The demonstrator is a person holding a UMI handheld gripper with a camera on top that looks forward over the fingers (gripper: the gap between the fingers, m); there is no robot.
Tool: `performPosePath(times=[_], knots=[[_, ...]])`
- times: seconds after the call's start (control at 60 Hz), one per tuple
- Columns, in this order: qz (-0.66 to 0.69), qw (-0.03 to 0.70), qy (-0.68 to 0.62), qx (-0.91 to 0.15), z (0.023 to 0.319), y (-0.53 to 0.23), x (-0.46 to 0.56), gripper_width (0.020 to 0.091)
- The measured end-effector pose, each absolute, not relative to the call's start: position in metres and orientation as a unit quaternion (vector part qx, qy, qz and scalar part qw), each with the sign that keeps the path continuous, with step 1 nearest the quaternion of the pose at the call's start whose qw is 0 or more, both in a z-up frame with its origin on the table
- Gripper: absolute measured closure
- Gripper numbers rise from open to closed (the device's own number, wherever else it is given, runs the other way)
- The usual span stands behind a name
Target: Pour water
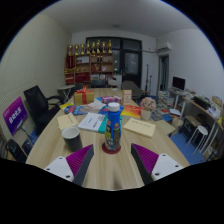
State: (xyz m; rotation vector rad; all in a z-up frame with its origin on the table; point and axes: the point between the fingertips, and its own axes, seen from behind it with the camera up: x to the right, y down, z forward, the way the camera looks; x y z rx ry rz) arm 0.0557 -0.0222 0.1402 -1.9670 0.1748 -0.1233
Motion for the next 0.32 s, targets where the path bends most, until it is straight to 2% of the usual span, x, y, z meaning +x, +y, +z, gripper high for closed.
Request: performPosePath(times=[0.317], knots=[[-0.031, 0.57, 0.112, -0.813, 0.233, -0.201, -0.048, 0.0272]])
